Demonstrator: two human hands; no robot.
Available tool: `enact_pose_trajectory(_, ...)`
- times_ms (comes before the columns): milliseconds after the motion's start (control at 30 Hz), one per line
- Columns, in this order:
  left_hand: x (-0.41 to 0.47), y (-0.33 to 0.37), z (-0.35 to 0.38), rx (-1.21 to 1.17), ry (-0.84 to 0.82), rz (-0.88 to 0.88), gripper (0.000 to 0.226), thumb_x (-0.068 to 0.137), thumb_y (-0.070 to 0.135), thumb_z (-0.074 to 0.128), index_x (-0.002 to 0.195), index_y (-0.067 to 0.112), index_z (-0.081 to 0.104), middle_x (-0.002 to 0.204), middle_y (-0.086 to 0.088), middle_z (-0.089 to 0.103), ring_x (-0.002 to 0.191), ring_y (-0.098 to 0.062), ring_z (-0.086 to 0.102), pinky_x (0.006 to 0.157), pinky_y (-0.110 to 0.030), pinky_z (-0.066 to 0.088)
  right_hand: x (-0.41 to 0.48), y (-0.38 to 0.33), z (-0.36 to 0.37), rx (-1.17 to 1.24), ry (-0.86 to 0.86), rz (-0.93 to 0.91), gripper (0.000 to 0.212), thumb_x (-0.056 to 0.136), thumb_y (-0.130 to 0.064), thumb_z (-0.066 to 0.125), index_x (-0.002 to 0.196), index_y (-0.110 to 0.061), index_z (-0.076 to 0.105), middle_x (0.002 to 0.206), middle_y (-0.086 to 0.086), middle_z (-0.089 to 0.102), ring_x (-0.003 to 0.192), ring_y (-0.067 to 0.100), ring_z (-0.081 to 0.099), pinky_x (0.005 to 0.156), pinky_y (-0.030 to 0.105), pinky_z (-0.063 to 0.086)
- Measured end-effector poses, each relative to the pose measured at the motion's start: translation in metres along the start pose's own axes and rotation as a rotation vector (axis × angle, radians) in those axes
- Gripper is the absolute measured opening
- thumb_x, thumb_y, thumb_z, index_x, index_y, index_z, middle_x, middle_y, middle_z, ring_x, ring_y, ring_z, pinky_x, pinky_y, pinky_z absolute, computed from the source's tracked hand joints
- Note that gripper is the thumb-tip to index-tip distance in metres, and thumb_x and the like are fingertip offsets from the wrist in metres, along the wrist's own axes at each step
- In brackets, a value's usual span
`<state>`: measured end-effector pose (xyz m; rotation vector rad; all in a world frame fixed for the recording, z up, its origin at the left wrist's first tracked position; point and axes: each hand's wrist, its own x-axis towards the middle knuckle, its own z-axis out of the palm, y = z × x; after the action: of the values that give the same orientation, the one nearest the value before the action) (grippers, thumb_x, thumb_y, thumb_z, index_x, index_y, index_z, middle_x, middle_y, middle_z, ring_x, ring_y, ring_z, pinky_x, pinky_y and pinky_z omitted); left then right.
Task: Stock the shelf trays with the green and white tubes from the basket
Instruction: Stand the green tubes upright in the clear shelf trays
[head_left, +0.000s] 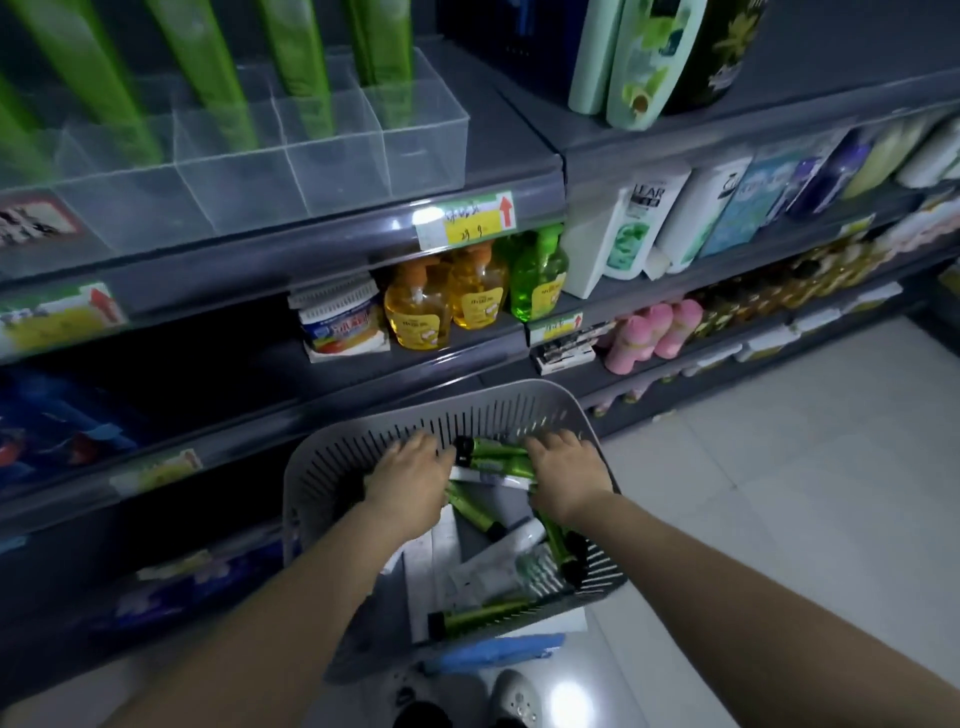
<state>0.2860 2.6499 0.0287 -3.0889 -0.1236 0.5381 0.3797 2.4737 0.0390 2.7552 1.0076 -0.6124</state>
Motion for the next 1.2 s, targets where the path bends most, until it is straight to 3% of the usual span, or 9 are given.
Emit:
enact_pose_trajectory(167,0.008,0.011,0.049,-0.022,-0.137,0.076,0.051,0.089,0.026,0.056,0.137,0.013,0.044,0.142,-0.011,0.039,0.133,-0.027,0.032,0.105,-0.037,0.032,0.009,0.002,0.050,-0.054,-0.160,0.022,0.051,0.088,-0.027,0.060,0.134,-0.014,0.043,0.136,0.011,0.049,0.129,0.030,0.039,0.103,0.039,0.034)
enact_pose_trajectory(300,0.006,0.028,0.074,-0.113,-0.405,0.135,0.036,0.087,0.040,0.057,0.110,0.013,0.063,0.116,-0.011,0.059,0.110,-0.028,0.053,0.081,-0.033,0.042,0.019,0.002,0.086,-0.150,-0.252,-0.001,0.041,0.089,-0.026,0.053,0.129,-0.016,0.054,0.131,0.006,0.056,0.127,0.026,0.042,0.101,0.038,0.035)
enact_pose_trajectory(433,0.004,0.039,0.085,-0.299,-0.703,0.169,0.043,0.089,0.047,0.058,0.080,0.005,0.062,0.107,-0.019,0.063,0.098,-0.032,0.060,0.069,-0.030,0.040,0.029,0.004,0.109,-0.211,-0.323,-0.006,0.039,0.090,-0.030,0.049,0.127,-0.019,0.056,0.135,0.006,0.053,0.132,0.027,0.033,0.103,0.040,0.032)
enact_pose_trajectory(567,0.009,0.036,0.095,-0.361,-0.760,0.192,0.039,0.086,0.044,0.063,0.103,0.009,0.068,0.110,-0.015,0.065,0.101,-0.029,0.061,0.073,-0.029,0.043,0.042,0.002,0.117,-0.330,-0.304,-0.037,0.039,0.095,-0.029,0.043,0.131,-0.019,0.053,0.136,0.005,0.051,0.129,0.026,0.031,0.099,0.038,0.030)
enact_pose_trajectory(700,0.008,0.032,0.115,-0.312,-0.802,0.224,0.038,0.086,0.042,0.063,0.107,0.011,0.067,0.109,-0.011,0.066,0.097,-0.026,0.062,0.074,-0.029,0.044,0.055,-0.003,0.125,-0.391,-0.304,-0.040,0.043,0.094,-0.030,0.046,0.136,-0.019,0.045,0.135,0.007,0.051,0.126,0.028,0.033,0.100,0.037,0.030)
enact_pose_trajectory(833,0.007,0.025,0.124,-0.305,-0.857,0.234,0.039,0.088,0.043,0.059,0.111,0.012,0.064,0.112,-0.009,0.065,0.096,-0.024,0.062,0.076,-0.030,0.048,0.066,-0.004,0.133,-0.498,-0.324,-0.020,0.042,0.094,-0.036,0.046,0.131,-0.019,0.055,0.137,0.005,0.050,0.125,0.027,0.032,0.099,0.038,0.029)
enact_pose_trajectory(967,0.007,0.011,0.121,-0.288,-0.964,0.166,0.036,0.090,0.032,0.058,0.111,0.004,0.063,0.107,-0.012,0.062,0.091,-0.024,0.059,0.072,-0.031,0.046,0.078,-0.007,0.128,-0.311,-0.333,0.062,0.042,0.099,-0.025,0.036,0.137,-0.012,0.049,0.136,0.008,0.048,0.119,0.024,0.036,0.089,0.031,0.033)
enact_pose_trajectory(1067,0.006,0.000,0.120,-0.296,-0.998,0.136,0.036,0.096,0.029,0.049,0.124,0.007,0.054,0.124,-0.011,0.056,0.106,-0.025,0.055,0.081,-0.028,0.043,0.081,-0.006,0.130,-0.275,-0.328,0.061,0.038,0.098,-0.015,0.039,0.134,-0.009,0.049,0.133,0.017,0.049,0.117,0.031,0.047,0.077,0.023,0.038)
enact_pose_trajectory(1200,0.007,-0.010,0.112,-0.393,-0.972,0.128,0.041,0.098,0.026,0.045,0.138,0.022,0.042,0.139,-0.005,0.047,0.119,-0.023,0.049,0.092,-0.029,0.040,0.081,-0.006,0.120,-0.073,-0.226,0.124,0.034,0.096,-0.007,0.041,0.126,-0.004,0.058,0.126,0.015,0.058,0.117,0.030,0.055,0.086,0.034,0.049)
